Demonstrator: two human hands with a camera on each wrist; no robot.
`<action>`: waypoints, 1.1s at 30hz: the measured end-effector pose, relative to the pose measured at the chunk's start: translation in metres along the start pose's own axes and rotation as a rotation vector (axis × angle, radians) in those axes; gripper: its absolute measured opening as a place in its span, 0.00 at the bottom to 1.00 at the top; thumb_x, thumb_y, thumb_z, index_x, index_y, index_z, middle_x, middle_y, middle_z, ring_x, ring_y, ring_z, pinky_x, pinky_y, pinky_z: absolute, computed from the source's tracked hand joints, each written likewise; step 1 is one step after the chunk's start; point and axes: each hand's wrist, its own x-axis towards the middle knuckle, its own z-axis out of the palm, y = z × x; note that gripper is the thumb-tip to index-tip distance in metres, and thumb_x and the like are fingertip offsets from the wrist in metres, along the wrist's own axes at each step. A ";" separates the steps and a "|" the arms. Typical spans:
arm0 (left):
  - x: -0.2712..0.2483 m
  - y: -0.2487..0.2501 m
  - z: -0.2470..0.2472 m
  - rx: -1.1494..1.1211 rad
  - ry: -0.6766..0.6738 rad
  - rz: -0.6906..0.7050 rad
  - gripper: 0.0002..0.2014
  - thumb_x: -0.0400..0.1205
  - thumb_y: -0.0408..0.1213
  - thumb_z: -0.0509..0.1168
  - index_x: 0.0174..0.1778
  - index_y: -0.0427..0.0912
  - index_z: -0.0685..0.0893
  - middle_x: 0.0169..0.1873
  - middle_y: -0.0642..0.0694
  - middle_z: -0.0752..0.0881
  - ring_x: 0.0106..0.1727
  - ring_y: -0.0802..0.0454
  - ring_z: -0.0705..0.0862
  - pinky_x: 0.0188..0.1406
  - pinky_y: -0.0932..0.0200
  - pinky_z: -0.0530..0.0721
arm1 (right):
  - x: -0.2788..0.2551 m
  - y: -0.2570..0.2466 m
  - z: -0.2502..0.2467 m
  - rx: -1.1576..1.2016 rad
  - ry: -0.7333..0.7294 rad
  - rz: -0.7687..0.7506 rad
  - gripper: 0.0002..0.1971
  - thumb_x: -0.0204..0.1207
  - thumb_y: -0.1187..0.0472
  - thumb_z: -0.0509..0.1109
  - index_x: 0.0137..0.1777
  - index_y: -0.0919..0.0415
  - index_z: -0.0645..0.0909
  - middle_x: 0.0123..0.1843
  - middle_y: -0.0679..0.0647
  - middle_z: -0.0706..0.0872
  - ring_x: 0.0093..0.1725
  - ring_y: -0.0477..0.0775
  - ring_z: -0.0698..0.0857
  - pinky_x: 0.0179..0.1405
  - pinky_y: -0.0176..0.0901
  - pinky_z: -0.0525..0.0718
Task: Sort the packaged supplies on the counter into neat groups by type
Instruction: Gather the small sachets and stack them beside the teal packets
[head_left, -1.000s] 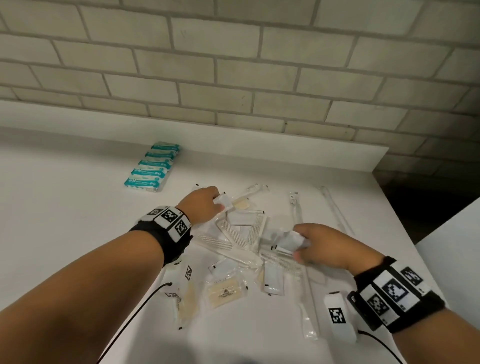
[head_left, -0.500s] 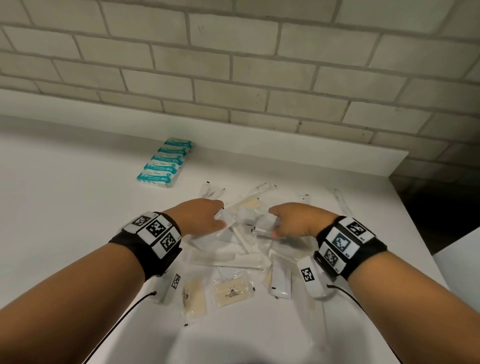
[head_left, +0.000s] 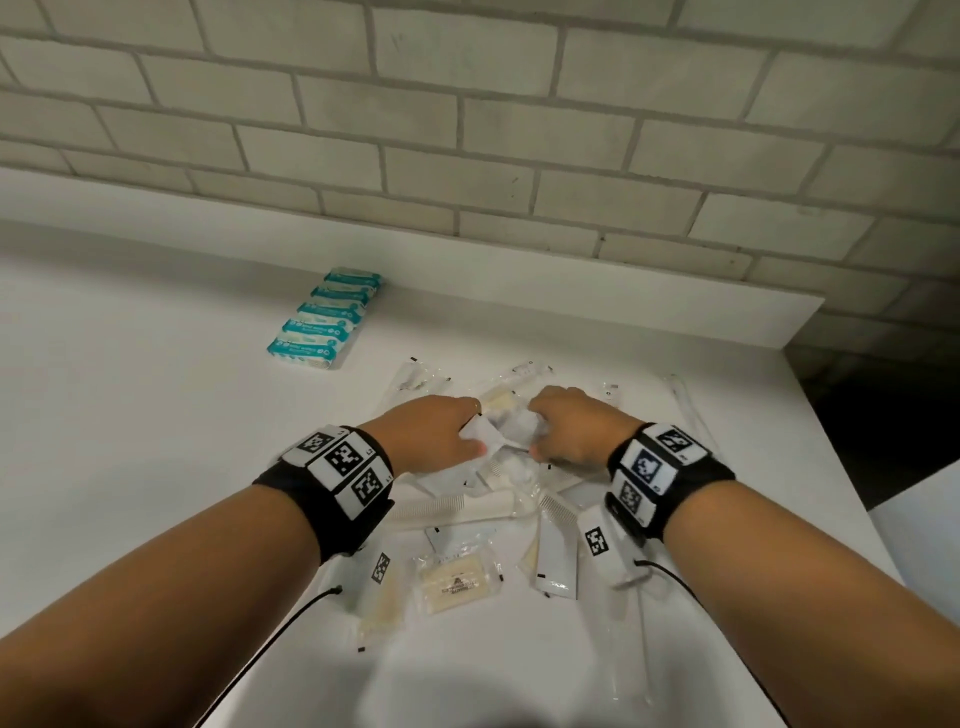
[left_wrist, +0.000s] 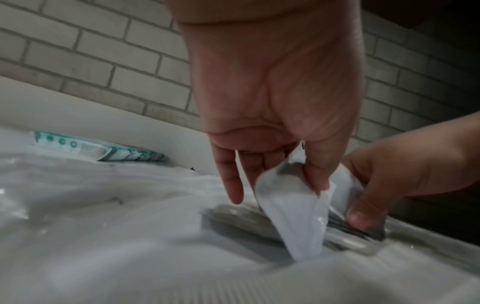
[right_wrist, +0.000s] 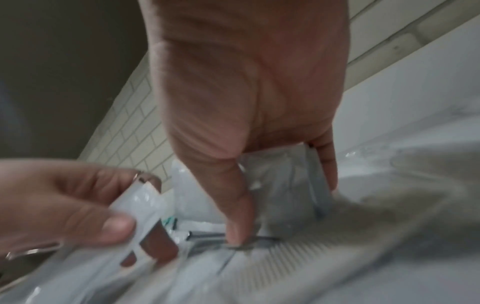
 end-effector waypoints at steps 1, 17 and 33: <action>0.000 -0.002 0.000 0.000 0.005 -0.015 0.19 0.83 0.50 0.61 0.65 0.43 0.75 0.47 0.49 0.80 0.45 0.51 0.75 0.41 0.58 0.68 | 0.003 -0.002 0.003 -0.051 0.001 -0.015 0.17 0.71 0.56 0.74 0.58 0.57 0.78 0.58 0.51 0.76 0.56 0.54 0.75 0.51 0.46 0.77; -0.033 -0.022 -0.012 -0.387 0.365 -0.206 0.12 0.84 0.51 0.60 0.49 0.44 0.74 0.40 0.46 0.83 0.42 0.47 0.82 0.35 0.58 0.78 | -0.051 0.029 -0.012 0.836 0.322 0.061 0.13 0.71 0.60 0.77 0.56 0.52 0.83 0.51 0.52 0.89 0.49 0.52 0.88 0.45 0.44 0.85; -0.065 0.017 -0.002 -1.577 -0.081 0.129 0.16 0.81 0.26 0.66 0.64 0.42 0.81 0.55 0.38 0.89 0.54 0.43 0.89 0.49 0.48 0.89 | -0.082 -0.053 0.007 1.114 0.500 -0.018 0.08 0.73 0.60 0.77 0.47 0.59 0.81 0.38 0.52 0.87 0.33 0.49 0.82 0.30 0.41 0.78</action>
